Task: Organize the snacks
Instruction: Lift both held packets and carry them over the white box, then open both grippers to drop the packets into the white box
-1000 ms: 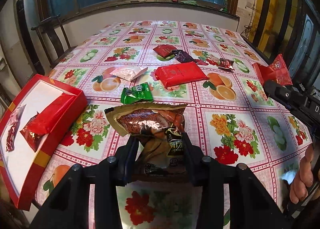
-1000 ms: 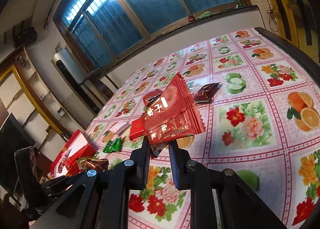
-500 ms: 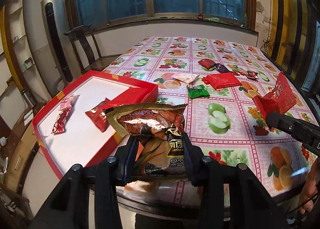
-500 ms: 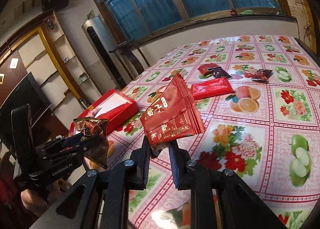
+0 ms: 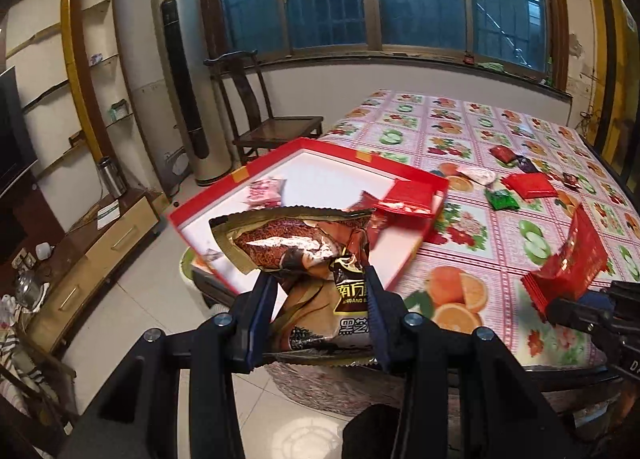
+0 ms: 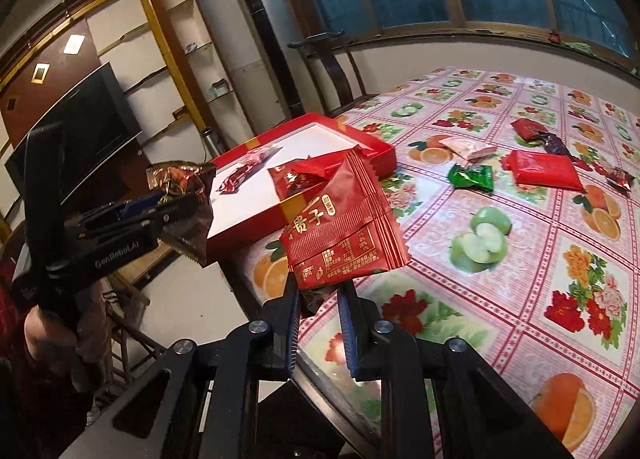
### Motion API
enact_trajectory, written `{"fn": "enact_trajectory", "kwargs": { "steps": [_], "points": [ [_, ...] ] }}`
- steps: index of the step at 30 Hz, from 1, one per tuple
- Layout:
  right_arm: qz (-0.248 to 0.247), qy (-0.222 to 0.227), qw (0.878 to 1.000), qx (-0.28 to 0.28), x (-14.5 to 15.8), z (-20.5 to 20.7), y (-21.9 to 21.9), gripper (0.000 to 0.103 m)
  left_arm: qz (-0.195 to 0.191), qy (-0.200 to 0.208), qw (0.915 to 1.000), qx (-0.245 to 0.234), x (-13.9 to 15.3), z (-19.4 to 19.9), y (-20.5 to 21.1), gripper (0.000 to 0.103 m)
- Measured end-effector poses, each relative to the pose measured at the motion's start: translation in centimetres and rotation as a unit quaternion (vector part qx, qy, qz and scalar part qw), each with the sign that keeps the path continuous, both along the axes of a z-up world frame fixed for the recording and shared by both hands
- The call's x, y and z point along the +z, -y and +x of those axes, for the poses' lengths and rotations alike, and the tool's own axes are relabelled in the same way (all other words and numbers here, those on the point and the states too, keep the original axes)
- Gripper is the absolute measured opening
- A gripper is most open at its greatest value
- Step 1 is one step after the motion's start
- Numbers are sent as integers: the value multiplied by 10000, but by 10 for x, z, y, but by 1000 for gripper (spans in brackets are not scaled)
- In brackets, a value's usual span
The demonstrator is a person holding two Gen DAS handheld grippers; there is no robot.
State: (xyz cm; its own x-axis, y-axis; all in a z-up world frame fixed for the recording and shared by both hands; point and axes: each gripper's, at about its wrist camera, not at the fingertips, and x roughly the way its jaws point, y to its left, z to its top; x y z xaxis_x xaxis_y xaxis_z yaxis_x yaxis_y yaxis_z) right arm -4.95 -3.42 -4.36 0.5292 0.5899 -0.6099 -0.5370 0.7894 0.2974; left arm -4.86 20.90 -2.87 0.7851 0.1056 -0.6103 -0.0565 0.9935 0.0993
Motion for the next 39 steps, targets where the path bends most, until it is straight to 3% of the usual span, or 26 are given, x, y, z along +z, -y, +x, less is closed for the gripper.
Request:
{"fn": "enact_trajectory", "kwargs": {
  "steps": [6,9,17,24,28,32,39],
  "points": [
    [-108,-94,9995,267,-7,1,-28,19,198,51,9996,174,0,25,-29,42],
    [-189,-76,9992,336,-8,2,-36,19,50,-100,9999,62,-1,42,-37,41],
    [-383,-151,9983,420,-10,16,-60,19,-9,-304,9995,-42,-13,69,-40,42],
    [-585,-136,9964,597,-13,22,-90,19,209,-458,9987,36,-22,96,-42,42],
    [-423,-167,9971,606,-4,43,-104,20,339,-505,9981,76,-21,107,-44,43],
    [-559,-169,9967,563,0,69,-124,20,350,-542,9979,90,-19,114,-48,43],
    [-559,-847,9939,422,-4,131,-155,20,382,-383,9980,314,-5,113,-58,45]
  ]
}}
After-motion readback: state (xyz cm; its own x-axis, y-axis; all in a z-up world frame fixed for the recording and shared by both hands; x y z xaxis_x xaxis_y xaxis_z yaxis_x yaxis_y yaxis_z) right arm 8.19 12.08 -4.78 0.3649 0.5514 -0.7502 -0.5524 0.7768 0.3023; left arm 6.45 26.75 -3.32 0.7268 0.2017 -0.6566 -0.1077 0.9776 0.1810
